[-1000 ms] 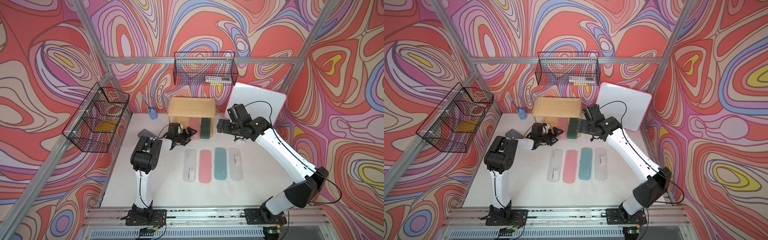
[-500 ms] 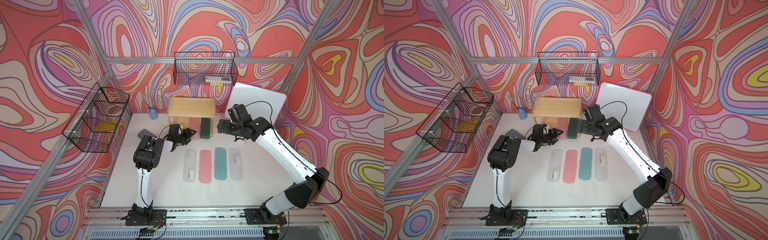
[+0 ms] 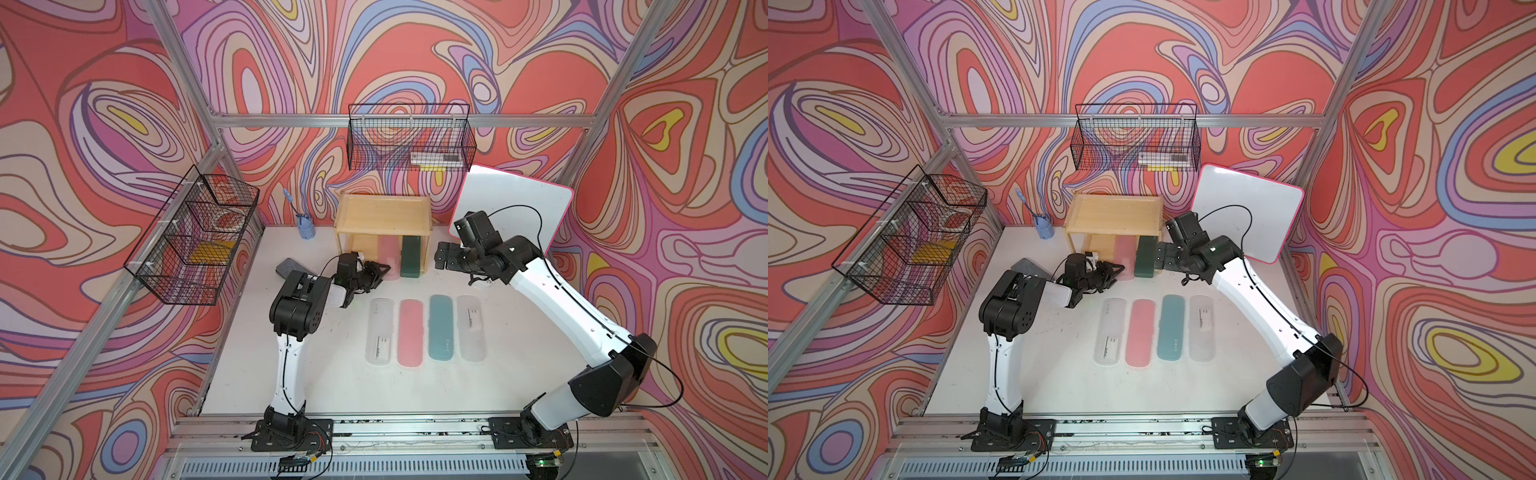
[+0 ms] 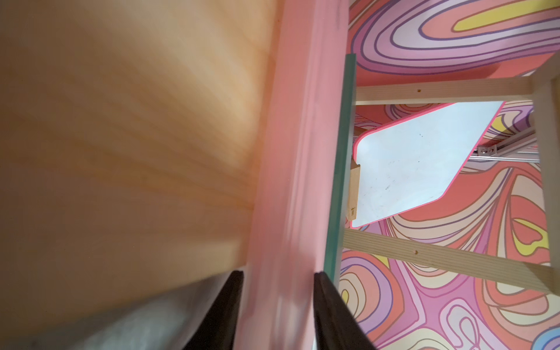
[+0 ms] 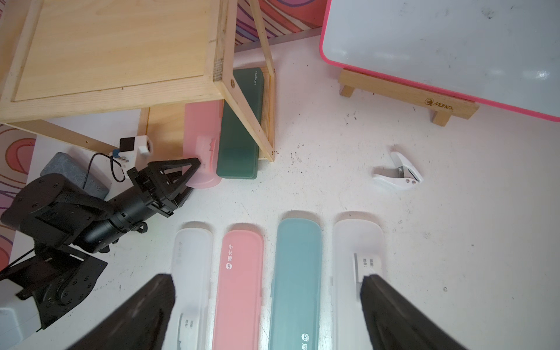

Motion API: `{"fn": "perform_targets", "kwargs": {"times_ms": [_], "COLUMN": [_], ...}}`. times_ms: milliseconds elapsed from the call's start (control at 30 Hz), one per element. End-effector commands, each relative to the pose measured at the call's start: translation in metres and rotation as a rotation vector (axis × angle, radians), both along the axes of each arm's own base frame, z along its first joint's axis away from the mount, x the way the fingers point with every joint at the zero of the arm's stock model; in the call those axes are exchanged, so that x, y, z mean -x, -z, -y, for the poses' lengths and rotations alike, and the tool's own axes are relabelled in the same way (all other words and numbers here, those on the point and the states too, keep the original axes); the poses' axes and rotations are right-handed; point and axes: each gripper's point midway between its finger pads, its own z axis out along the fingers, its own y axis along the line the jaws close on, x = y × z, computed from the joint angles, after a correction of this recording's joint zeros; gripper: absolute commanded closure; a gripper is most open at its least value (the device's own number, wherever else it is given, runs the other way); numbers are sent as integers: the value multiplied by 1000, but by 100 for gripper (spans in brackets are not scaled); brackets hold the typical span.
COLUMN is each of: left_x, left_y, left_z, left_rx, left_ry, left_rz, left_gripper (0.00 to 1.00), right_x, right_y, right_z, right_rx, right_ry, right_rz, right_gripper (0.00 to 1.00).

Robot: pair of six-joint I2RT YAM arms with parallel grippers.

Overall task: Remove the pencil cases from the shelf
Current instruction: Pick up the pencil case from the shelf.

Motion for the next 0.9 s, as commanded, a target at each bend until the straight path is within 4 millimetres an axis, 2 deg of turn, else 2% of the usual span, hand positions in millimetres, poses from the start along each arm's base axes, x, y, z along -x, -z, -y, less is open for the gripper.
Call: {"fn": "perform_targets", "kwargs": {"times_ms": [0, 367, 500, 733, 867], "left_x": [12, 29, 38, 75, 106], "left_y": [27, 17, -5, -53, -69], "left_z": [-6, -21, -31, -49, -50], "left_rx": [-43, -73, -72, -189, -211], "left_ry": [-23, -60, -85, -83, -55], "left_rz": [-79, -64, -26, 50, 78], "left_gripper": [68, 73, 75, 75, 75], "right_x": [3, 4, 5, 1, -3], "right_y": [-7, 0, 4, 10, 15], "right_z": [3, -2, -11, -50, -84], "right_rx": [-7, -21, -51, -192, -300], "right_ry": [-7, -26, -57, -175, -268], "right_rz": [17, 2, -15, -57, -90], "right_gripper": [2, 2, 2, 2, 2]}}
